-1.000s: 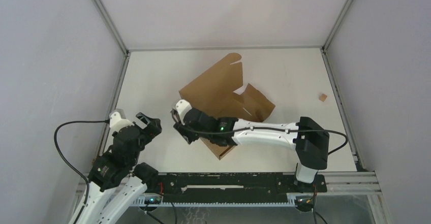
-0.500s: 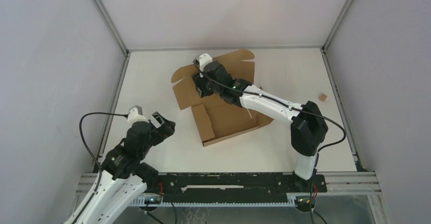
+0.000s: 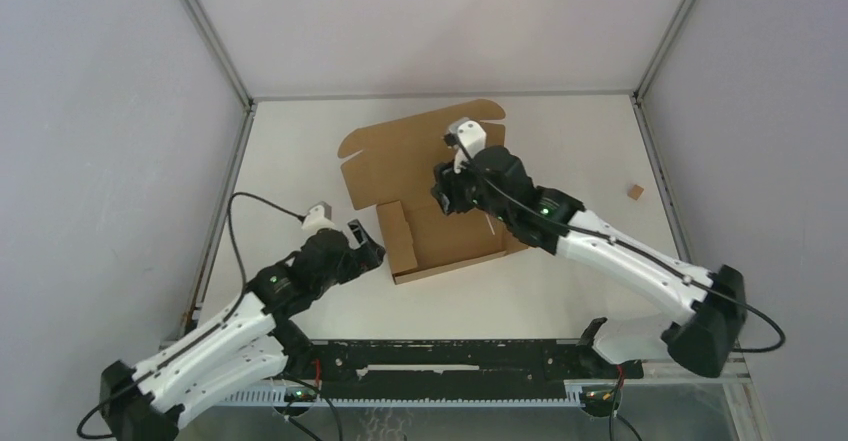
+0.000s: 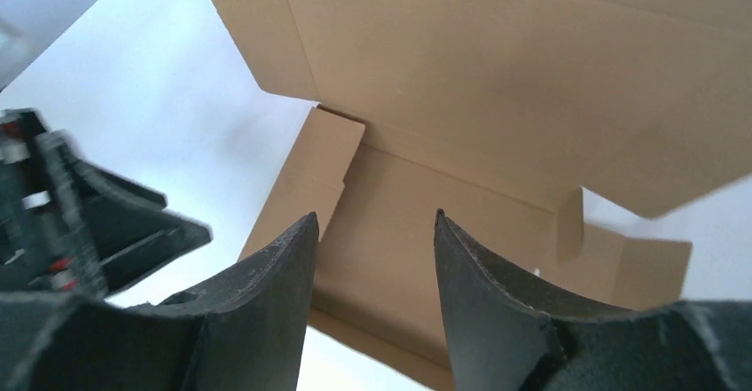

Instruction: Fold the paper box

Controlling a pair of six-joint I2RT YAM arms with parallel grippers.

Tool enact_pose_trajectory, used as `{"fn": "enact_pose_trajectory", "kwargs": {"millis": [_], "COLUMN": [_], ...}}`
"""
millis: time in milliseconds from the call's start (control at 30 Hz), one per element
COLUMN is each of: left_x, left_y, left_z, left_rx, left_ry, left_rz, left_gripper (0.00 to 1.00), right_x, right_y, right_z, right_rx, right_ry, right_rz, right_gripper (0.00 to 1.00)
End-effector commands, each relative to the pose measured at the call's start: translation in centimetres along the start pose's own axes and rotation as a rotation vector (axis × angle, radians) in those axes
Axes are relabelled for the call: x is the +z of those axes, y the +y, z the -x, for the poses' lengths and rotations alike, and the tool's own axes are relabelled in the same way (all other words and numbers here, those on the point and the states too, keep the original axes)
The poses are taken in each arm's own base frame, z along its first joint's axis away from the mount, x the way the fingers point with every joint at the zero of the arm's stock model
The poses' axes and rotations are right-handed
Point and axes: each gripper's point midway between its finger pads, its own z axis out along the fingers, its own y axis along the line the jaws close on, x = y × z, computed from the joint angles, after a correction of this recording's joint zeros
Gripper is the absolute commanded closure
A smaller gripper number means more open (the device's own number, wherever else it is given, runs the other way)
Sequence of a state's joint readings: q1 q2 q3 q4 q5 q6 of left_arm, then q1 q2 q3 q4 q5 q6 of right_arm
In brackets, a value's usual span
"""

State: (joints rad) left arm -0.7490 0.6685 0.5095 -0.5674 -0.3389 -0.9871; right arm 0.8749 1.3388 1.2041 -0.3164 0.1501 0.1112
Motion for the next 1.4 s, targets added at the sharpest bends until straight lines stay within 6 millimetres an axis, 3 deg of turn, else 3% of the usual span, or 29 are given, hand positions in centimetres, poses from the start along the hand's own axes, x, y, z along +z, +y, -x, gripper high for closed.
{"fn": "enact_pose_trajectory", "kwargs": {"millis": [0,200,500,633,1000,1367], "left_x": [2.5,5.1,6.6,7.9,9.4,10.1], "left_y": [-2.4,-3.4,-3.9,-4.1,-2.8,-1.8], "left_z": [2.2,2.4,4.2,3.2,1.3,0.9], "left_rx": [-0.023,0.003,0.0,0.01,0.053,0.199], "left_ry": [-0.057,-0.031,-0.052,-0.009,0.032,0.055], "left_rz": [0.003,0.06,0.094,0.105,0.173,0.302], "left_gripper": [0.0,0.0,0.23,0.33,0.35,0.55], "right_x": [-3.7,-5.5,-5.2,-5.1,-4.5,-4.5], "right_y": [-0.9,-1.6,-2.1,-2.4,-3.0,-3.5], "right_z": [-0.3,-2.1,-4.6,-4.8,-6.0,-6.9], "right_rx": [0.061,0.092,0.123,0.127,0.146,0.157], "right_ry": [-0.042,-0.053,-0.031,-0.032,-0.016,-0.015], "right_rz": [-0.026,-0.019,0.024,0.029,0.053,0.06], "right_gripper": [0.41,0.4,0.4,0.4,0.4,0.4]}}
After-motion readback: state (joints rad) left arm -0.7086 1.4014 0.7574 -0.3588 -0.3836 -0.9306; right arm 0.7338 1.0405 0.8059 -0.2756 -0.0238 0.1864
